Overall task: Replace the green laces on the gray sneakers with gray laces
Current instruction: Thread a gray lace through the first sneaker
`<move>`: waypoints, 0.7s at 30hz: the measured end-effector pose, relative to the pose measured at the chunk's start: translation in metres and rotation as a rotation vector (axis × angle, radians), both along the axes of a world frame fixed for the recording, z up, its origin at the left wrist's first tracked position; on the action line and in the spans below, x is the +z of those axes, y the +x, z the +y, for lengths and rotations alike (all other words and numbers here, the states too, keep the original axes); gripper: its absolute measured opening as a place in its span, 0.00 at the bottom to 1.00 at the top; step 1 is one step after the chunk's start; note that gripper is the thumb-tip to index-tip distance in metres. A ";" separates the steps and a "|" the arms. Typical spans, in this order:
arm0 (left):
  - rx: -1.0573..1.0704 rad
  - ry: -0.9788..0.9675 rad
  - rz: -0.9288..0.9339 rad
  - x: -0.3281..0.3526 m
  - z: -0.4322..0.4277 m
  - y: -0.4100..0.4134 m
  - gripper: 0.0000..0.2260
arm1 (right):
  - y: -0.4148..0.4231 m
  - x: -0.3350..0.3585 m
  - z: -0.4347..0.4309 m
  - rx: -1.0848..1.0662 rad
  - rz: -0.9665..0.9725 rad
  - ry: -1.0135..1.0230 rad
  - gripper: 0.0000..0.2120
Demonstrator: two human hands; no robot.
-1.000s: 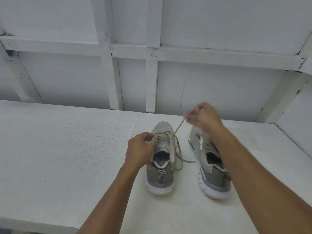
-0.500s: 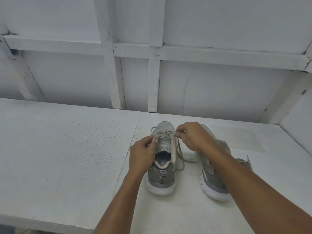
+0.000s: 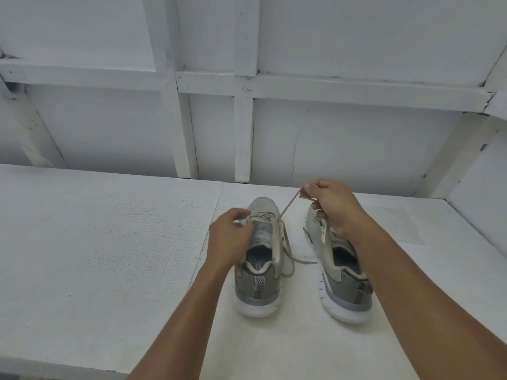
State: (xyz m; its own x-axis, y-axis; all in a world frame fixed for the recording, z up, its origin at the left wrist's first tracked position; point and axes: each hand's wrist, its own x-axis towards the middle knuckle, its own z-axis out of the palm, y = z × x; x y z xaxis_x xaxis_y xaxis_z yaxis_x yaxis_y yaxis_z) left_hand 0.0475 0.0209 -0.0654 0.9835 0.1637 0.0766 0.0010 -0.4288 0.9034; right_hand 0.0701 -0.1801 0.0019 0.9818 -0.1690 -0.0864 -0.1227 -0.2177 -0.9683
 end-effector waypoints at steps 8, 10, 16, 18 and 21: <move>-0.630 0.624 0.147 0.042 -0.038 0.054 0.16 | -0.014 0.003 0.015 0.112 0.019 -0.056 0.11; -0.682 0.753 0.186 0.047 -0.041 0.062 0.15 | -0.017 0.001 0.014 0.156 0.079 -0.128 0.08; -0.686 0.743 0.187 0.054 -0.039 0.071 0.21 | -0.023 -0.001 0.004 0.180 0.200 -0.308 0.07; -0.683 0.556 0.212 0.057 -0.037 0.072 0.21 | -0.023 0.004 0.001 0.204 0.217 -0.351 0.07; -0.677 0.311 0.221 0.063 -0.033 0.071 0.20 | -0.019 0.008 -0.003 0.193 0.223 -0.403 0.11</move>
State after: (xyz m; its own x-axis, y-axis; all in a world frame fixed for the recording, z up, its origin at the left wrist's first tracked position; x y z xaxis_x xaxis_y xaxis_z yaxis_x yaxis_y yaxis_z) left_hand 0.1184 -0.0119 -0.0019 0.8593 -0.4753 -0.1888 -0.1856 -0.6338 0.7509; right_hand 0.0507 -0.1827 0.0101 0.9635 -0.0496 -0.2630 -0.2381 -0.6080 -0.7574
